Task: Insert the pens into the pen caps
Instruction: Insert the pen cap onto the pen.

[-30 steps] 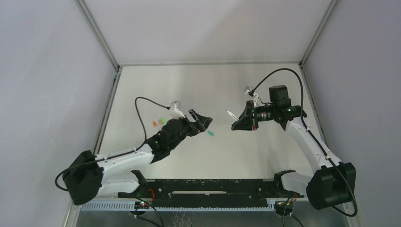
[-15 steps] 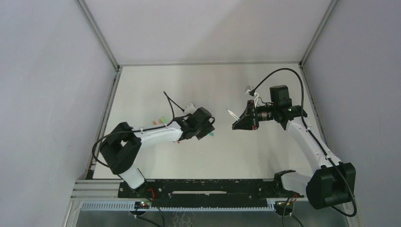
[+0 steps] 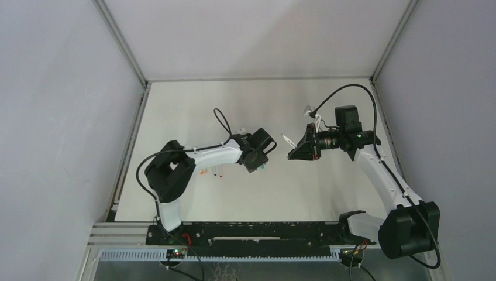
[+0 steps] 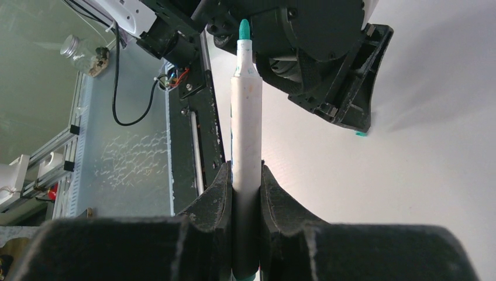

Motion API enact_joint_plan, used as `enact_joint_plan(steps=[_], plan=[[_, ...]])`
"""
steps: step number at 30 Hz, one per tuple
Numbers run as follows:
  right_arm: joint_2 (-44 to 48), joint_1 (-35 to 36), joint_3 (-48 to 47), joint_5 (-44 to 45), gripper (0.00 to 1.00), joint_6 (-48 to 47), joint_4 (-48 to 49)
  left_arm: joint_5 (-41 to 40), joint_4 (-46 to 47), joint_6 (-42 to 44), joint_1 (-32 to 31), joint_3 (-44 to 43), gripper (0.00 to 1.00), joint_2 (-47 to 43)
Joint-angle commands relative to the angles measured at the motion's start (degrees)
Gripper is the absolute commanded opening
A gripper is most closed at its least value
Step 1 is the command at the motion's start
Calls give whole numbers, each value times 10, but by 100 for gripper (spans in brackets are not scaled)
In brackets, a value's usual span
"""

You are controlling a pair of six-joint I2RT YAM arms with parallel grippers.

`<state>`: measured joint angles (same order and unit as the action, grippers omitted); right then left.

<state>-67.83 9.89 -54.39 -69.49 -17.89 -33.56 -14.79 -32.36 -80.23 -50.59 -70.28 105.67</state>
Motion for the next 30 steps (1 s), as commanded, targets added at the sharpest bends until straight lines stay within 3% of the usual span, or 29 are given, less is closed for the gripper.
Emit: enact_joint_plan(steps=[1,9,19,23,30], plan=[[18,-5,-19,-12,0,1,9,-5,-45,-11,2,-38,46,13],[21,-6,-19,-18,0,4,10,-8,-88,4,4,-83,43,54],[27,-7,-19,-24,0,7,10,0,-100,10,11,-78,37,73],[30,-7,-18,-26,0,8,10,2,-107,40,12,-73,29,76],[31,-9,-19,-29,0,8,9,-1,-99,143,12,-34,26,56]])
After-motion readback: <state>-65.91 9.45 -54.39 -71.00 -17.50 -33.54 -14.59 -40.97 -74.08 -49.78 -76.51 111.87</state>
